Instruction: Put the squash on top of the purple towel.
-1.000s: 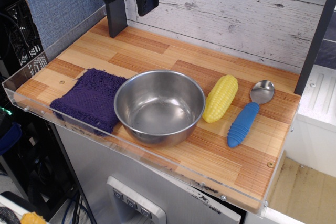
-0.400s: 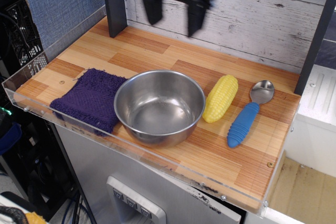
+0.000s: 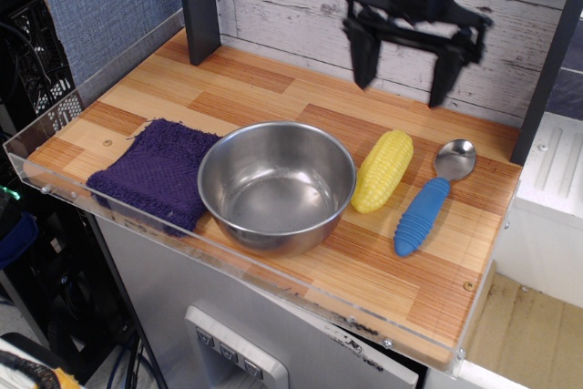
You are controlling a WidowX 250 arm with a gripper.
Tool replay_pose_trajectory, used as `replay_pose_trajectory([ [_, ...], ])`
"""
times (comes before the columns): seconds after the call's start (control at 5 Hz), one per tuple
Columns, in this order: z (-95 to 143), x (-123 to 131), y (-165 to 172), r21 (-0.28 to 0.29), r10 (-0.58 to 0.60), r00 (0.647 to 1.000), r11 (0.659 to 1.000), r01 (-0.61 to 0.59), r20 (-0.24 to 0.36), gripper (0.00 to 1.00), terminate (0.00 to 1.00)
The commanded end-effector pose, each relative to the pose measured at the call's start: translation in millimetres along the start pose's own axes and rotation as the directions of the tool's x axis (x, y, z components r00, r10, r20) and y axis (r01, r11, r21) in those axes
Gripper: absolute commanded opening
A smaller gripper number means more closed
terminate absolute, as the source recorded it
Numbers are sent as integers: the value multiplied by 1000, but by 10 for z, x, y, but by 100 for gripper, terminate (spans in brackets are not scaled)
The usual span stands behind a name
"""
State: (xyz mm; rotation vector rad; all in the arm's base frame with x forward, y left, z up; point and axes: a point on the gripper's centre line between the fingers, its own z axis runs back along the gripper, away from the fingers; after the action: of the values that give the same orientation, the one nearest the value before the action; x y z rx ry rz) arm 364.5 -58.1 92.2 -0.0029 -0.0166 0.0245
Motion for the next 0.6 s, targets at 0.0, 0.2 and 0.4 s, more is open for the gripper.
replay_pose_trajectory([
  [0.0,-238,215,-27,21,60,998,998,-60,5,100,0],
  [0.2,-364,159,98,47,54,998,997,-53,-19,100,0],
  [0.4,-454,105,179,55,45,998,998,-43,-38,100,0],
])
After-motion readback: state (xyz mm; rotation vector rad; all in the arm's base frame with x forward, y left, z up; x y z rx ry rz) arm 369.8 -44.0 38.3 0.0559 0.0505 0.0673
